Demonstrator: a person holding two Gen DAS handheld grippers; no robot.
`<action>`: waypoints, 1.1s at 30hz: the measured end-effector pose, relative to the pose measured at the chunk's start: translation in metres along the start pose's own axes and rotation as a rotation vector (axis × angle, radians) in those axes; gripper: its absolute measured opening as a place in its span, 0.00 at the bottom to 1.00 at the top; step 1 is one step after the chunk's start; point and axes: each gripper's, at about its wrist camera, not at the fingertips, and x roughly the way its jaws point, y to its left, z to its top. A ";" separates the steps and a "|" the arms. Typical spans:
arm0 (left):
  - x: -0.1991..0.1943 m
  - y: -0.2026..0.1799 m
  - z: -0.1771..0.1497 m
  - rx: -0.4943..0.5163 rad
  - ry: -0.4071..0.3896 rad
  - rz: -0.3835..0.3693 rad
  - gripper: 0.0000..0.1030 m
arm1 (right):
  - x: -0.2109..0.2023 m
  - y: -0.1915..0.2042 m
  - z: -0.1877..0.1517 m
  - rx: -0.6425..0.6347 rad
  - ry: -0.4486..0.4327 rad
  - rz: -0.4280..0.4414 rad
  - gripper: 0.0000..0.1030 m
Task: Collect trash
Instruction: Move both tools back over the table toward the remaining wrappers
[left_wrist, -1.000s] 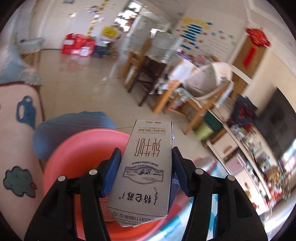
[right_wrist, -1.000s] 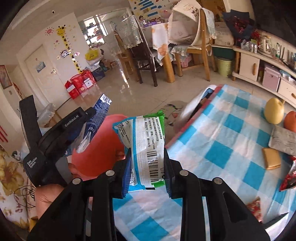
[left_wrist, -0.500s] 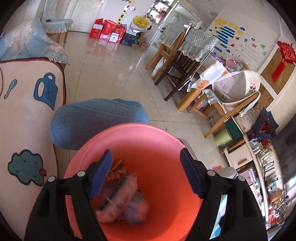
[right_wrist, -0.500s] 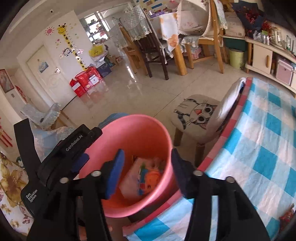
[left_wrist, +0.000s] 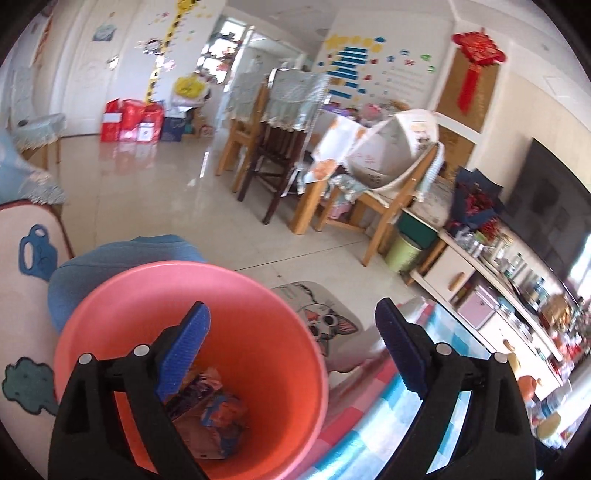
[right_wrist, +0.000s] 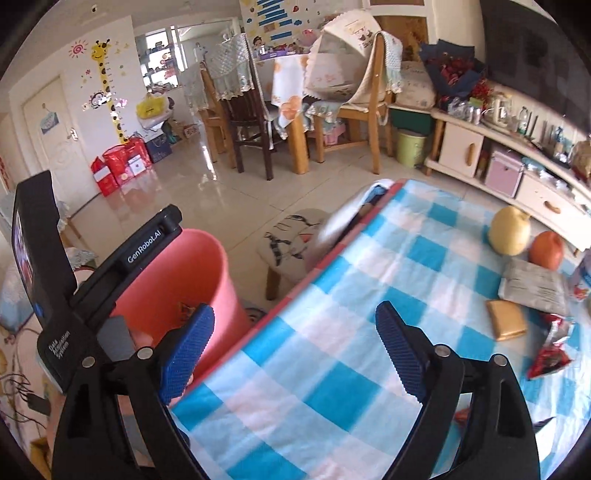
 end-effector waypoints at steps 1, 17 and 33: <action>-0.001 -0.007 -0.003 0.019 -0.002 -0.015 0.89 | -0.006 -0.005 -0.002 -0.004 -0.013 -0.016 0.86; -0.027 -0.112 -0.044 0.339 0.037 -0.254 0.89 | -0.072 -0.092 -0.034 -0.013 -0.151 -0.234 0.95; -0.033 -0.182 -0.103 0.573 0.157 -0.406 0.89 | -0.126 -0.223 -0.060 0.268 -0.165 -0.346 0.95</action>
